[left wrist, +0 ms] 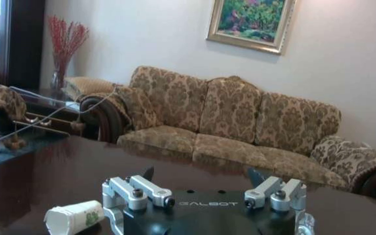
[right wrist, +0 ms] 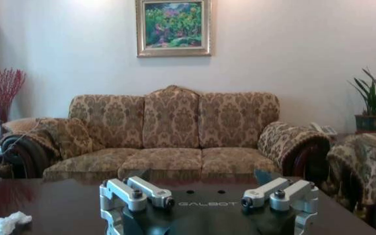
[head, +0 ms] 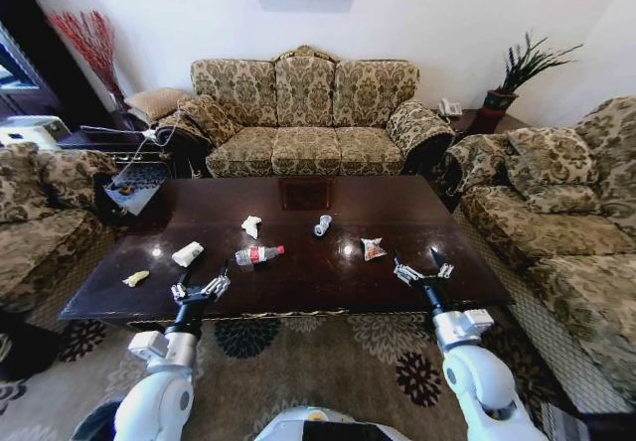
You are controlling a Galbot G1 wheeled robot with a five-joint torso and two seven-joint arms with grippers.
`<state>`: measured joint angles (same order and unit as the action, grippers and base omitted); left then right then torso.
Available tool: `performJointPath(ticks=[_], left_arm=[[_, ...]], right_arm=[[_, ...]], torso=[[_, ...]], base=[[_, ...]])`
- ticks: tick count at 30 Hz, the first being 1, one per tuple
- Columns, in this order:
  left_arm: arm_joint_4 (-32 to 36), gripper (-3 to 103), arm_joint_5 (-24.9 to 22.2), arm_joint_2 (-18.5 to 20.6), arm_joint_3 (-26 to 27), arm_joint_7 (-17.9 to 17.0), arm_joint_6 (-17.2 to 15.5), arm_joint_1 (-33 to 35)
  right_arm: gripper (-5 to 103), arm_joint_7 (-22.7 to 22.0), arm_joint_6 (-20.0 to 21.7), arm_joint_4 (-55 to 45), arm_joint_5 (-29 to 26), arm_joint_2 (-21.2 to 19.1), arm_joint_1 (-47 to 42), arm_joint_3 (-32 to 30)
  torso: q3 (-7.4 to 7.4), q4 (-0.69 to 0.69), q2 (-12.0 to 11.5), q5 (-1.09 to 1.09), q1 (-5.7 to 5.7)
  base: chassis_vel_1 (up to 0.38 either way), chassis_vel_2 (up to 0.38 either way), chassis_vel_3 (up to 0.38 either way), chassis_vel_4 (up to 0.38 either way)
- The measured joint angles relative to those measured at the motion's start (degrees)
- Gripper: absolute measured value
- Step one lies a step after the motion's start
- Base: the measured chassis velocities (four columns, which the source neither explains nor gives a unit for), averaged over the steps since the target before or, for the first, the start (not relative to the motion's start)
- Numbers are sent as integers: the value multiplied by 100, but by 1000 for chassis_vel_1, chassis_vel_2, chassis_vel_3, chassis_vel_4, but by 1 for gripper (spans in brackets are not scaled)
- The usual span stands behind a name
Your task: Move to the front of the table and place the trash on the table into the trash bin.
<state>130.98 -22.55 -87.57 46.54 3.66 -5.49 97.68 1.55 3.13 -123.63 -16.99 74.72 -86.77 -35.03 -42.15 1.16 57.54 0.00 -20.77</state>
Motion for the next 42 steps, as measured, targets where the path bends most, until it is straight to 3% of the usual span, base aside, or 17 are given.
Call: performJointPath(ticks=[20, 42], left_arm=[[54, 98, 23, -37, 31, -11, 1, 26], [96, 98, -16, -36, 98, -20, 19, 44]], right_arm=[[100, 46, -207, -20, -60, 6, -8, 18], [100, 221, -339, -137, -137, -4, -79, 5]], torso=[[0, 0, 0, -1, 1], [0, 0, 0, 0, -2]], base=[[170, 118, -170, -105], [36, -6, -33, 20]])
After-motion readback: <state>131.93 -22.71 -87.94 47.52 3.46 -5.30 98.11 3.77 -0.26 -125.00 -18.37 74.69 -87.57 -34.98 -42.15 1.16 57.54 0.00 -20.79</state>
